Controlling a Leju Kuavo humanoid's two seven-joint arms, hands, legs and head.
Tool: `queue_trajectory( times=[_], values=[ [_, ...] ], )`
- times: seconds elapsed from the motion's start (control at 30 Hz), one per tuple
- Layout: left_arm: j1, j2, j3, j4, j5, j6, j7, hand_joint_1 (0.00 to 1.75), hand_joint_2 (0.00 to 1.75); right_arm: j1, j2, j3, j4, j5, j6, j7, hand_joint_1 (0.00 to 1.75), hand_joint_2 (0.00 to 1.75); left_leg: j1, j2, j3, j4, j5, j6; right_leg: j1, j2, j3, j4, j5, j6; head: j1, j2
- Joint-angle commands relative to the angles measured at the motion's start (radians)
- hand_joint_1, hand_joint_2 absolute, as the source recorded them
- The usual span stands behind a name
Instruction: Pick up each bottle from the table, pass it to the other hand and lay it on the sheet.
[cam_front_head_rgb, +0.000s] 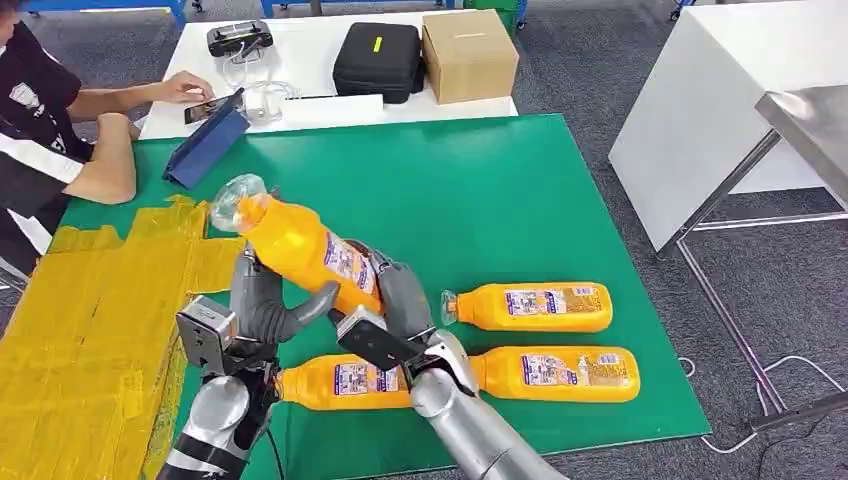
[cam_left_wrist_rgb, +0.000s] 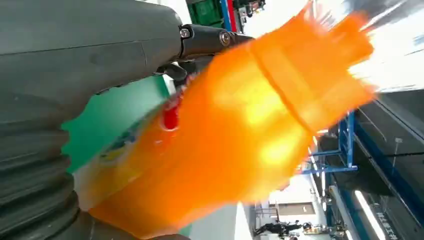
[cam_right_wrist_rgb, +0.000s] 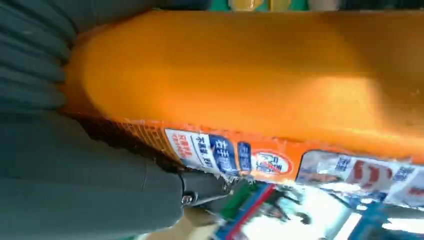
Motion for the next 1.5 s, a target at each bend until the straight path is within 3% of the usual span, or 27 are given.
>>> queue_trajectory(
  times=[0.03,0.2,0.3,0.33,0.37,1.5],
  values=[
    [-0.066,0.024,0.002,0.103,0.017,-0.024,0.019,0.0,1.75,-0.011,-0.04,0.177,-0.016,0.092,-0.088,-0.015,1.75,1.75,0.001,-0.002,0.003,0.0,-0.001,-0.001,0.001,-0.001,0.004,-0.001,-0.001,-0.001,0.0,0.0],
    [-0.119,0.03,0.012,0.202,0.156,-0.179,0.098,0.0,1.75,-0.017,-0.041,0.222,0.009,0.133,-0.13,0.012,1.75,1.75,0.001,-0.003,0.004,-0.001,-0.001,-0.001,0.001,-0.002,0.005,-0.001,-0.001,-0.002,0.0,0.0],
    [-0.129,0.033,0.027,0.213,0.172,-0.183,0.09,0.03,1.75,-0.022,-0.04,0.225,0.027,0.126,-0.136,0.014,1.75,1.75,0.0,-0.003,0.003,-0.001,0.0,-0.001,0.0,-0.002,0.004,-0.001,-0.001,-0.001,0.0,0.0],
    [-0.128,0.033,0.029,0.209,0.173,-0.183,0.09,0.24,1.75,-0.023,-0.04,0.225,0.032,0.123,-0.139,0.012,1.75,1.75,0.002,-0.004,0.006,0.0,-0.002,-0.002,0.002,-0.002,0.007,-0.001,-0.002,-0.003,0.0,0.0],
    [-0.125,0.031,0.035,0.198,0.175,-0.18,0.088,1.75,1.75,-0.024,-0.04,0.223,0.035,0.118,-0.143,0.01,1.75,1.75,0.001,-0.002,0.005,0.0,-0.002,-0.001,0.001,-0.001,0.005,-0.001,-0.001,-0.002,0.0,0.0],
    [-0.122,0.012,0.08,0.154,0.248,-0.164,0.098,1.75,1.75,-0.012,-0.056,0.199,0.034,0.108,-0.157,0.022,1.75,1.75,0.002,-0.004,0.004,0.001,-0.002,-0.001,0.002,-0.003,0.006,-0.001,-0.002,-0.002,0.0,0.0]
  ],
)
